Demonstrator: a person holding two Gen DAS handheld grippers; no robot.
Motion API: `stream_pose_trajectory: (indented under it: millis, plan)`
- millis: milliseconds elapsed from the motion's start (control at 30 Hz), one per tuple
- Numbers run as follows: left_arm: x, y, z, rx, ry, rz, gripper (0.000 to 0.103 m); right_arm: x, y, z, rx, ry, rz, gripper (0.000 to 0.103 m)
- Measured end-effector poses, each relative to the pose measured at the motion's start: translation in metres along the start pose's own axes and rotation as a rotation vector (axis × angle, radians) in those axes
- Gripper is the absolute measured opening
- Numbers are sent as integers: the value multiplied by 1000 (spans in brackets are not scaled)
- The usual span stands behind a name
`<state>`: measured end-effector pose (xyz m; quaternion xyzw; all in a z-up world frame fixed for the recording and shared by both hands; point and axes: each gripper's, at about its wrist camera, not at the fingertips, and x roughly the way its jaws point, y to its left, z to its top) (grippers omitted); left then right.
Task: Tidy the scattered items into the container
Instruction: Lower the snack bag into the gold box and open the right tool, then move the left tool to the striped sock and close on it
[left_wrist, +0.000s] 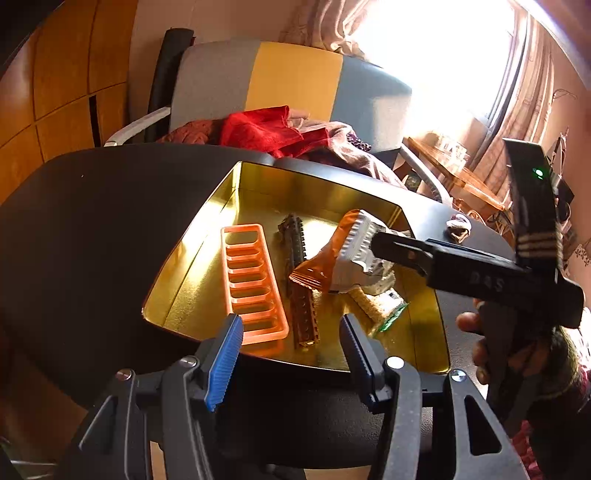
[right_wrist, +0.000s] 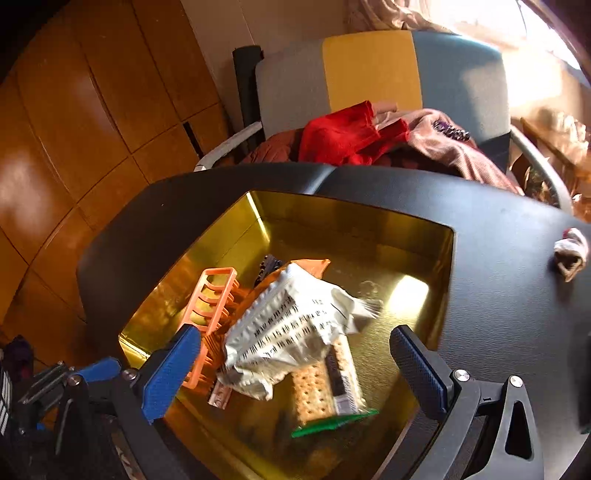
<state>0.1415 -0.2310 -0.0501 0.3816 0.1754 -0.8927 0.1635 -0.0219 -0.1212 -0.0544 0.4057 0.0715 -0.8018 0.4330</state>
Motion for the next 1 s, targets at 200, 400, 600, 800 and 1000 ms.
stream_pose_trajectory:
  millis: [200, 400, 600, 800, 1000]
  plan:
    - [-5, -23, 6, 69, -13, 2, 55, -39, -27, -23, 67, -59, -55, 103]
    - [-5, -58, 15, 121, -10, -72, 55, -74, -99, -68, 269, -71, -120, 103]
    - [11, -119, 28, 219, 45, -160, 55, -108, -167, -116, 447, -89, -214, 103]
    - [44, -196, 55, 299, 112, -246, 55, -138, -206, -143, 492, -132, -317, 103]
    - [95, -282, 84, 370, 175, -281, 55, -145, -229, -155, 486, -126, -353, 103]
